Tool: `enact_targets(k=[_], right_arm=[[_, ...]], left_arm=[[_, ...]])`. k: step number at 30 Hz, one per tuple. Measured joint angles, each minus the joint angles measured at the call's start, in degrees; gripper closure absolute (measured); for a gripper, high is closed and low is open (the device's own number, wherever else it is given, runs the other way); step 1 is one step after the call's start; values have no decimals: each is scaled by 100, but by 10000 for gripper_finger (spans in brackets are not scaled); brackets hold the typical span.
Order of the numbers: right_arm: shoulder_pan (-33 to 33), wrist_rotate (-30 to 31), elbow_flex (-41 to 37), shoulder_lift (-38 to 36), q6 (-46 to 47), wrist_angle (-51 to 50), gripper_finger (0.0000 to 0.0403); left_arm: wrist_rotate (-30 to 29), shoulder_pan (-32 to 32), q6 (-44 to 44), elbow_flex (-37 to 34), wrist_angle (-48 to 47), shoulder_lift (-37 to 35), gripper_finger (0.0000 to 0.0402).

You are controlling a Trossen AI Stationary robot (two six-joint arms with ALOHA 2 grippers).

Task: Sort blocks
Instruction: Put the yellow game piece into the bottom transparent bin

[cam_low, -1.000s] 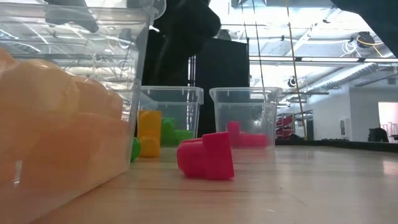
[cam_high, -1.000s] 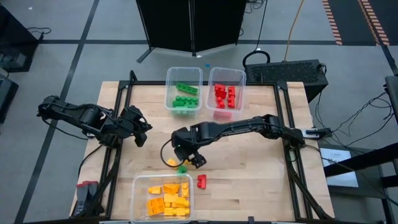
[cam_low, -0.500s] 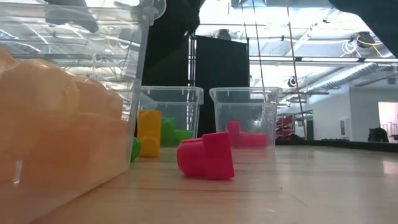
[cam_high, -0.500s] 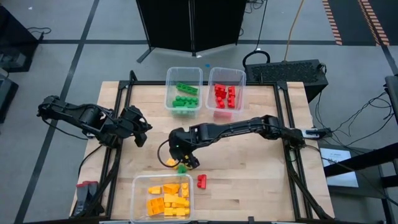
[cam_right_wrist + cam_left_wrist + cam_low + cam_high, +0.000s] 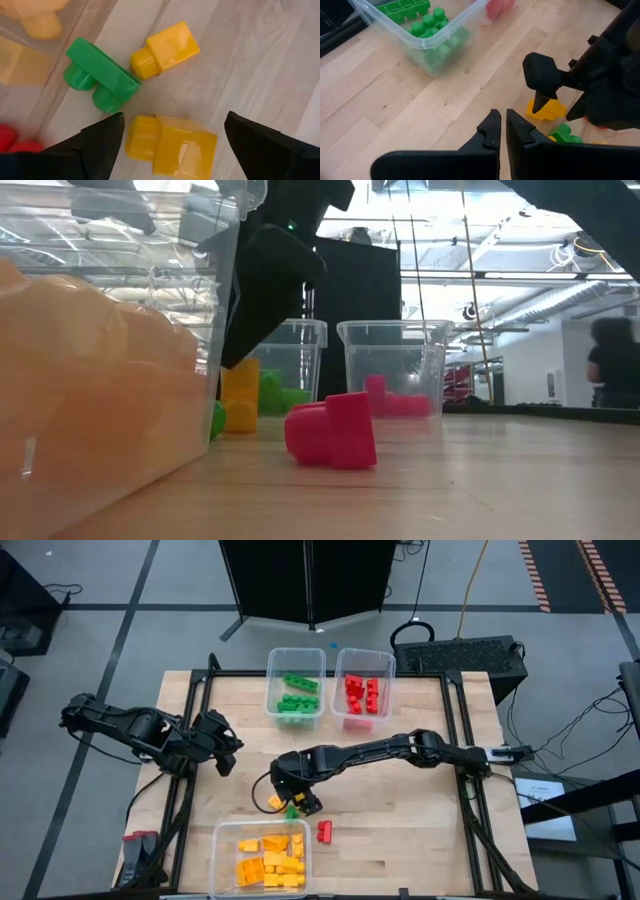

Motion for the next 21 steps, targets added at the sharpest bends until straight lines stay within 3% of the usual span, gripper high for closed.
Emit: enact_targets(k=[13,21], right_arm=[[-72,-48,3,228,154,-167,105],[-72,-30,0,233,181,-227,157]], left_arm=[[0,0,-2,0,0,2,401],[0,0,-4,0,2,0,401]])
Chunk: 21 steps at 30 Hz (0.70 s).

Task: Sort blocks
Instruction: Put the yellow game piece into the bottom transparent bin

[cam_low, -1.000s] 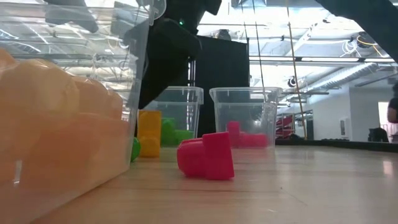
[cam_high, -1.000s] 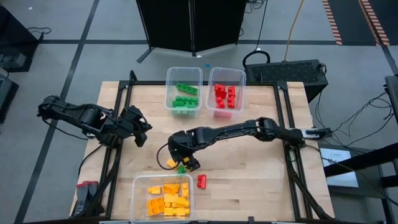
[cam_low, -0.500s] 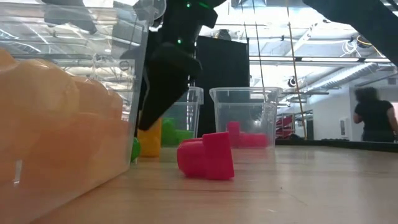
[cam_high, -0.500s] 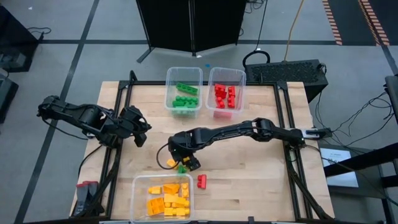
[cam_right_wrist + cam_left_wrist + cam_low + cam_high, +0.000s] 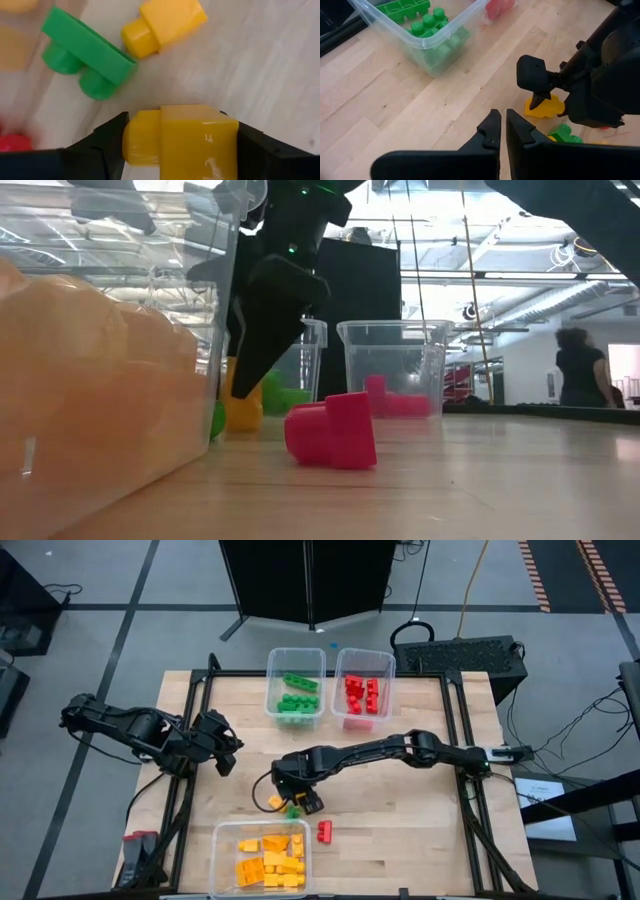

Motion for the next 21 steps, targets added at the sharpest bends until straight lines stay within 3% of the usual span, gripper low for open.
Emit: enact_targets(k=[10,21], right_arm=[[-21,441,0,-172,92,-303,157],[-138,460,0,-1291,474,-313,157]], left_arm=[[2,1,-24,0,0,2,401],[2,1,13,0,2,0,401]])
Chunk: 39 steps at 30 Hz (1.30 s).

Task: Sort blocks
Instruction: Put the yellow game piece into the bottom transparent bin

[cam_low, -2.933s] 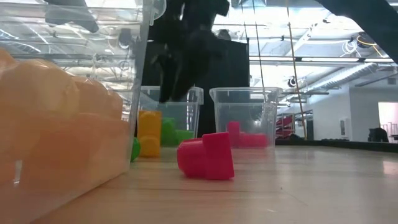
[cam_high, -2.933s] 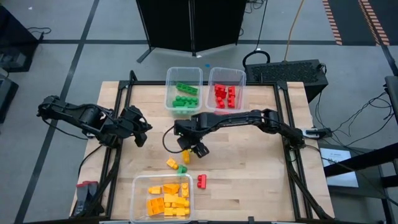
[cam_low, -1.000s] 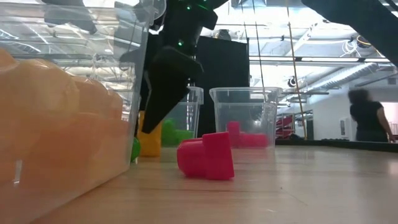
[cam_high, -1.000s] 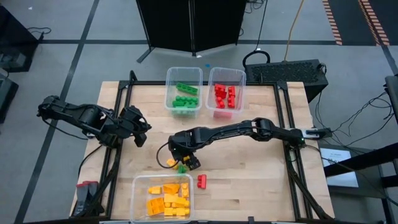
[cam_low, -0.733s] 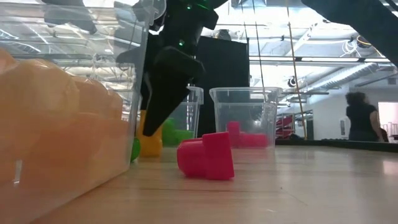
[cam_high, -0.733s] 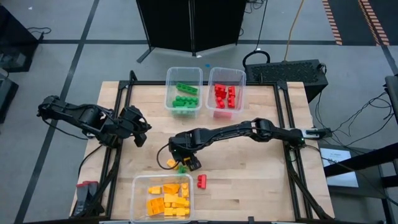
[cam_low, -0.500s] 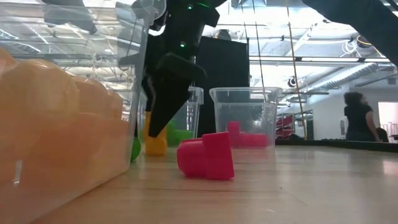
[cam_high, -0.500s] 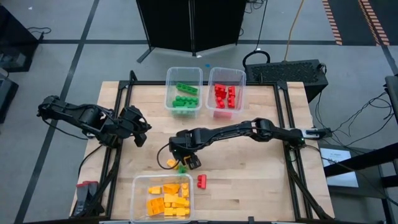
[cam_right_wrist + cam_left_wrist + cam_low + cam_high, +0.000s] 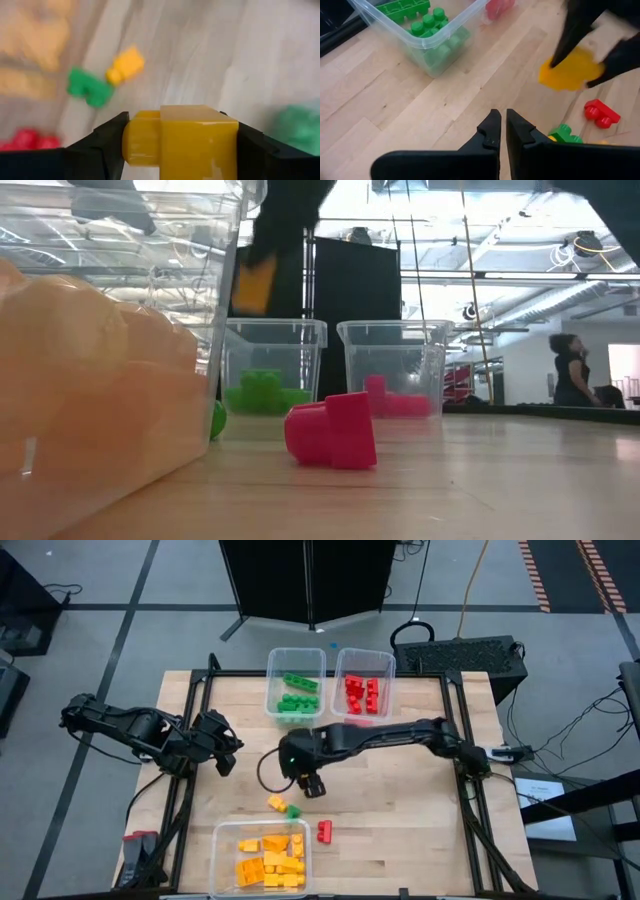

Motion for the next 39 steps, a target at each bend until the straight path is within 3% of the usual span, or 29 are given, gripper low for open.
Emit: enact_targets(k=[4,11,14,20,27,36,39], right_arm=[[61,-125,2,-461,407,619,157],[452,-1713,7,-777,970,2387,157],[635,-2018,9,-734,1345,2882,157],[952,-1985,8,-399,1937,3058,154],[1127,-1551,2,51,2615,2929,112],[1158,-1225,3,-20,2651,2750,99],[1156,-1234,158,-130,2741,2180,98]], left_arm=[[-16,-1,2,0,0,0,401],[-39,0,7,0,0,0,401],[-42,-1,7,0,0,2,401],[-44,-1,7,0,-7,2,401],[-43,0,7,0,-36,2,401],[199,-1,259,0,-83,2,401],[201,-1,260,0,-95,0,401]])
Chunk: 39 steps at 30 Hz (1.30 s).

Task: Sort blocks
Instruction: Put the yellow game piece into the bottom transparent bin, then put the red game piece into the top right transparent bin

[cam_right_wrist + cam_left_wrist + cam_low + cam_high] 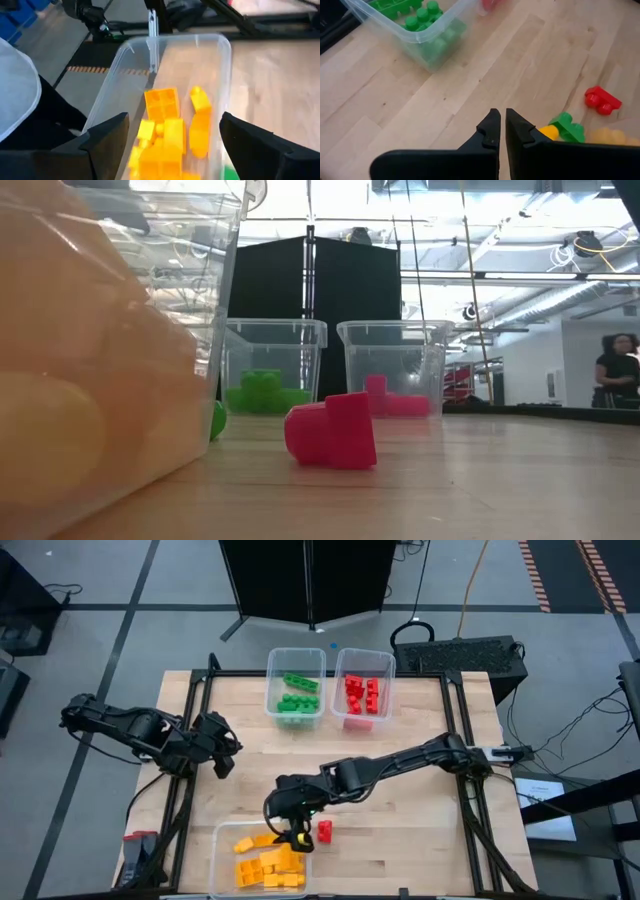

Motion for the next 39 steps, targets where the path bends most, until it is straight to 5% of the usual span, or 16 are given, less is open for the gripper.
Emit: enact_targets(k=[8,10,23,30,39], right_arm=[[369,881,190,-303,296,-3838,97],[619,940,-70,-291,320,-4163,97],[1001,1260,-3064,-573,1512,-169,96],[931,1956,-3314,-551,1401,-26,96],[938,1960,-3318,-321,1334,71,96]], left_arm=[[20,1,4,0,-88,0,401],[20,2,4,0,-90,0,401],[20,0,9,0,-93,0,401],[20,2,7,0,-86,2,401],[16,0,2,0,-77,2,401]])
